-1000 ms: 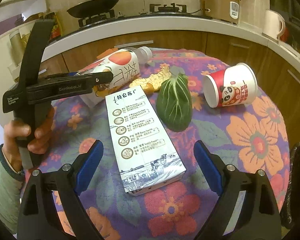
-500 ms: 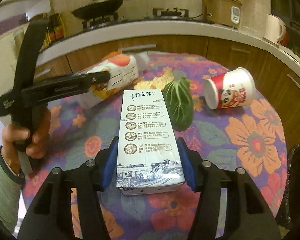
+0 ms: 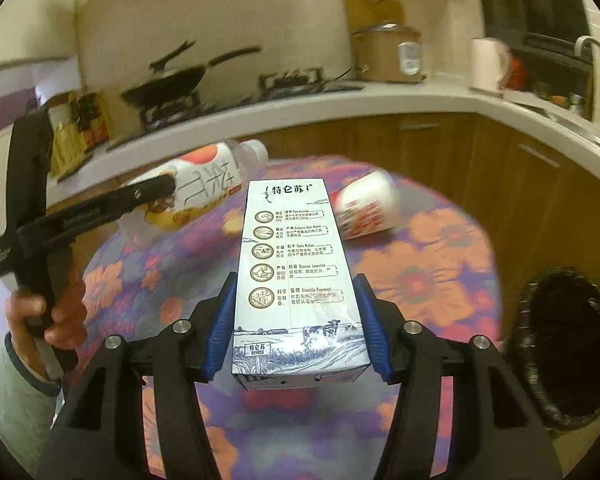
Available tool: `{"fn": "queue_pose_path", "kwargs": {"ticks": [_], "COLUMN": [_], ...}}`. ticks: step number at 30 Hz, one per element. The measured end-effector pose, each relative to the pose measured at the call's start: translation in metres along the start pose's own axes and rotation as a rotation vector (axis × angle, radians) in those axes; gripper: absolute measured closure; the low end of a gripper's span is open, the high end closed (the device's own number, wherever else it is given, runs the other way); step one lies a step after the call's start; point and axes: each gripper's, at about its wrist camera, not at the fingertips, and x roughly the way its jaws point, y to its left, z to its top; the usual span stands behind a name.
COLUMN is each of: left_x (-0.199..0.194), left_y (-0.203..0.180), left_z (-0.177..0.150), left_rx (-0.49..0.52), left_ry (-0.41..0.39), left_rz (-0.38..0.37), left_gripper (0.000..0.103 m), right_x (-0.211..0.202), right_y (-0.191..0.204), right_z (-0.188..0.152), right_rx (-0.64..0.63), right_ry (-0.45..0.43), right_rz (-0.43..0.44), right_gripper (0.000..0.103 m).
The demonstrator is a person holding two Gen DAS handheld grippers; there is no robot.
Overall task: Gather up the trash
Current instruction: 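Grasp the white bottle with the left tool while the right tool grasps the milk carton, then carry the bottle and carton to the bin and open both tools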
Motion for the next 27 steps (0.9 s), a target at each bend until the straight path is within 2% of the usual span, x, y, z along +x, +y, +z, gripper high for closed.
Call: {"fn": "queue_pose_path", "kwargs": {"ticks": [6,17,23,27], "left_x": [0.011,0.073,0.119,0.151], "left_y": [-0.066,-0.204,-0.268,-0.301], "left_z": [0.014,0.011,-0.006,-0.024], "left_rx": [0.072,0.238,0.273,0.291], "left_ry": [-0.016,0.064,0.149,0.234], "left_rz": [-0.09,-0.246,-0.337,-0.386], "left_gripper": [0.045,0.045,0.045,0.045], "right_x": [-0.034,-0.083,-0.09,-0.076], "right_y": [-0.059,-0.187,-0.243,-0.279], "right_z": [-0.001,-0.029,-0.055,-0.074], "right_rx": [0.093,0.323,0.424,0.537], "right_ry": [-0.066,-0.134,-0.1,-0.028], "right_rz": [-0.098,-0.293,-0.402,-0.44], "right_gripper": [0.05,0.05,0.05,0.05]}}
